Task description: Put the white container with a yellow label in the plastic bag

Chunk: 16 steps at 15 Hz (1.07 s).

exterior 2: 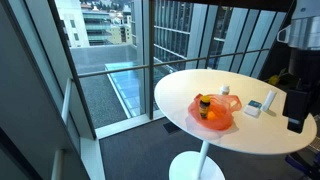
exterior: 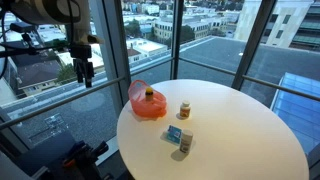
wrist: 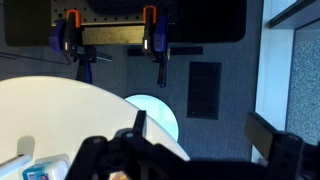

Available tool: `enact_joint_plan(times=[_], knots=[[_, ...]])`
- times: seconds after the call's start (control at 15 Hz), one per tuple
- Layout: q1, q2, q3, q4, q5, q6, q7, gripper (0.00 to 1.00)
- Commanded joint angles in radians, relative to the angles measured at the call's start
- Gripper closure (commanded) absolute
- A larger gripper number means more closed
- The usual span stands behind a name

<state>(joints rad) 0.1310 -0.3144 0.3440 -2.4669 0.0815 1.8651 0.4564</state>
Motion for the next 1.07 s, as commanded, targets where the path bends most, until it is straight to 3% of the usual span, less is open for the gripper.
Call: enact_joint_plan(times=[0.0,0.4,1.0], knots=[[0.021,0.002,-0.021,0.001,-0.006,-0.002,0.005,0.0],[0.005,0.0,-0.037,0.031,-0.028,-0.014,0.014,0.0],[-0.081,0.054,-0.139,0.152,-0.122,0.002,0.021,0.0]])
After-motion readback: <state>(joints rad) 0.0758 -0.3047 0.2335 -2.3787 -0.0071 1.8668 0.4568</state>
